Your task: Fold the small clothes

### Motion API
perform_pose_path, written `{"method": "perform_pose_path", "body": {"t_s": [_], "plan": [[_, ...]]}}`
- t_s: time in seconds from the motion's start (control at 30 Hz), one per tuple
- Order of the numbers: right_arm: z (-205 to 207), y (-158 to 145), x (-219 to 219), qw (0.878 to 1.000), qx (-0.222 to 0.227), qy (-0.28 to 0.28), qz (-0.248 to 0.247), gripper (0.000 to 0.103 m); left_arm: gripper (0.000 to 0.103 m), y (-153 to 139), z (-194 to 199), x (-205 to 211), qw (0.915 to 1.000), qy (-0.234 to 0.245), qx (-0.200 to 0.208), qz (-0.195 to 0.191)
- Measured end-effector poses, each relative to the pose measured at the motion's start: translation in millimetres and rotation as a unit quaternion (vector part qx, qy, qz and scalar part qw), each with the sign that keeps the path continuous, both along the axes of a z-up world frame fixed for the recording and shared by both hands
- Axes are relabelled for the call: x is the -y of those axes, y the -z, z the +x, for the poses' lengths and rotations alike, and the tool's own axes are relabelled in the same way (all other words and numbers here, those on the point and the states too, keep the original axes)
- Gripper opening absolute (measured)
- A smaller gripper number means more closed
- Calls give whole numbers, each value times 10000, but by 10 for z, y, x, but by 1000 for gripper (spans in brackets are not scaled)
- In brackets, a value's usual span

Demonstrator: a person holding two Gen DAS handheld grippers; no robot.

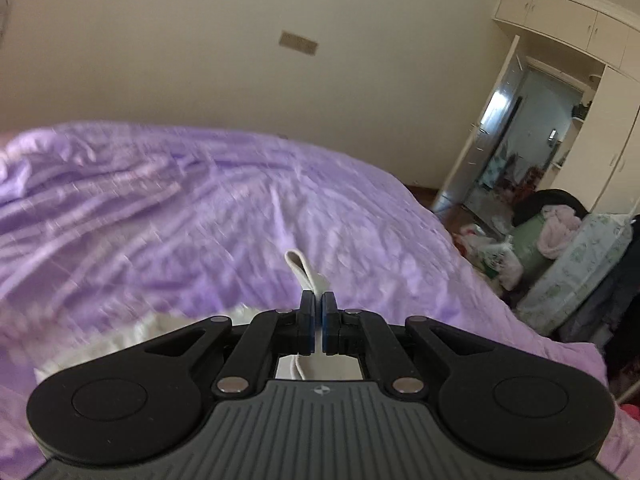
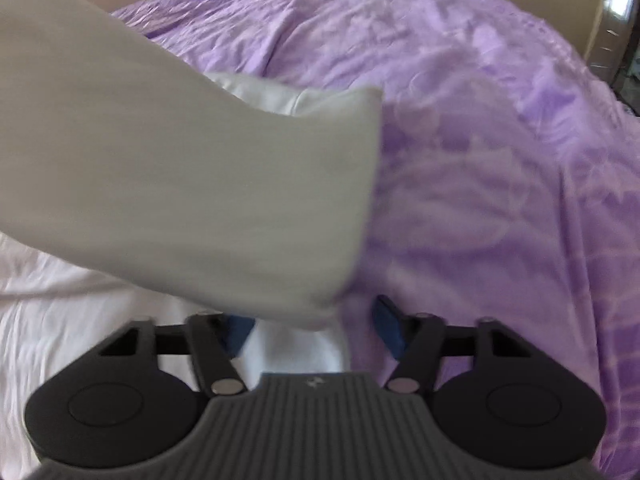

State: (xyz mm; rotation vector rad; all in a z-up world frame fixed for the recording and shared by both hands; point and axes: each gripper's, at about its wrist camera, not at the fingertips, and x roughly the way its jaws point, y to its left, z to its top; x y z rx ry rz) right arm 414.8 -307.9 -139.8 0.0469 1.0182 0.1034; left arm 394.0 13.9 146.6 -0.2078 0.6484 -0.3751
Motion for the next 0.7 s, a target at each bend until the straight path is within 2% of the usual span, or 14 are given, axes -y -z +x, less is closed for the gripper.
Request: {"method": "perform_pose_path", "body": {"t_s": [0.07, 0.13, 0.2, 0.3, 0.37, 0.43, 0.57, 0.6, 0.63, 0.7], "plan": [[54, -29, 102, 9996, 69, 170, 212, 31, 2, 42, 1, -172, 9992, -251, -32, 318], [55, -55, 212, 9986, 111, 298, 434, 6, 2, 266, 64, -370, 9962, -528, -299, 627], [62, -58, 322, 9973, 105, 366, 627, 0, 2, 637, 158, -559, 9911, -707, -754, 837], [36, -24, 395, 9964, 43, 447, 720, 0, 2, 1309, 211, -834, 9779, -1105, -1373, 1123], [-4, -15, 431, 9966, 59, 683, 447, 0, 2, 1751, 215, -1036, 9688, -1292, -1848, 1026], [-29, 7, 511, 9956, 0, 707, 611, 0, 2, 2067, 203, -1180, 9640, -1372, -2084, 915], [-61, -60, 524, 9956, 29, 329, 881, 1, 2, 2382, 163, -1292, 9606, -1542, -2210, 674], [-60, -92, 495, 9956, 67, 211, 910, 6, 2, 2398, 159, -1305, 9607, -1563, -2211, 613], [-57, -126, 435, 9958, 99, -31, 911, 15, 2, 2401, 162, -1306, 9610, -1563, -2204, 583], [-65, -160, 262, 9974, 120, -456, 537, 26, 2, 2393, 161, -1314, 9618, -1530, -2187, 605]]}}
